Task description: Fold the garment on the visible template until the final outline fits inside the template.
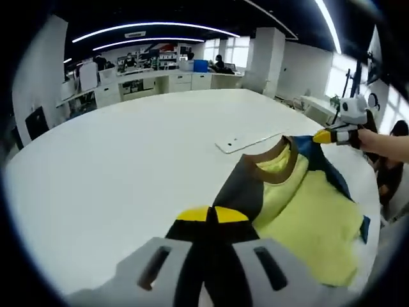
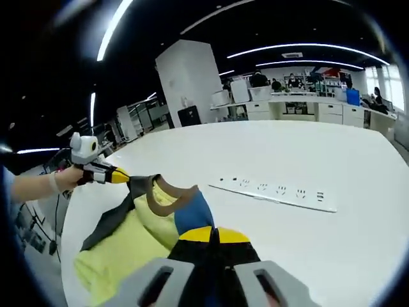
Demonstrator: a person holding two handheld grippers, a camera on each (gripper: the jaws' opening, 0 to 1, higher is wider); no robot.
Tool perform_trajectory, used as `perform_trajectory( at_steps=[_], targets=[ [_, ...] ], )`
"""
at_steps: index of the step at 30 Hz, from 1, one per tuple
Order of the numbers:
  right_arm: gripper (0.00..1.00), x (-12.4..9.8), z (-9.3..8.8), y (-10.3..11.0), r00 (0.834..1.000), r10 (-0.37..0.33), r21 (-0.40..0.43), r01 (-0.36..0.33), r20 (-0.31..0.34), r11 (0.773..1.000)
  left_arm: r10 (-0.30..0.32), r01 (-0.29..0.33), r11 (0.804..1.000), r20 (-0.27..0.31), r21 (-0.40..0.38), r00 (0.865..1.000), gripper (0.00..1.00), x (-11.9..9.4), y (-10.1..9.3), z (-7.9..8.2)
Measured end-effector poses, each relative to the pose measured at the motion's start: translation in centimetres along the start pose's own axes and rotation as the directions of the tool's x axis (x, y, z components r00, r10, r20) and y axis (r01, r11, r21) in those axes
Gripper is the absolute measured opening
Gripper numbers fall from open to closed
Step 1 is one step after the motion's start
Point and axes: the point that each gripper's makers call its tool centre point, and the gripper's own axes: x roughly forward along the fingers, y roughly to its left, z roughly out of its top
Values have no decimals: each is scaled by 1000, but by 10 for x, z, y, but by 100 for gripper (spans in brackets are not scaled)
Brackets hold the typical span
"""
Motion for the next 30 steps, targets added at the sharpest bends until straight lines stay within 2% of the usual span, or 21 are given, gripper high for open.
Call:
perform_trajectory(
  at_steps=[3,4,9,17,22,26,30],
  targets=[
    [0,12,-10,-7,999,-21,12,22,-26,1000,18,-19,1000,-23,-8,1000,0,11,5,-10],
    [0,14,-13,-8,999,-24,17,25,-30,1000,27,-28,999,-28,-36,999,0,13,6,-12],
    [0,23,-24,-12,998,-41,23,42,-54,999,29,-29,999,-26,-33,999,0,23,8,-14],
    [0,27,-20,-22,996,-85,-1,85,-31,996,58,-58,997,-14,-45,998,0,28,18,-16],
    [0,36,-27,-28,993,-102,-5,102,-51,995,63,-64,997,-41,-38,997,0,40,21,-24],
    [0,40,-31,-32,992,-110,-29,109,-64,994,65,-69,996,-59,-60,996,0,45,24,-32],
    [0,45,-36,-37,991,-104,-32,101,-83,994,68,-72,995,-53,-70,996,0,47,26,-31]
  ],
)
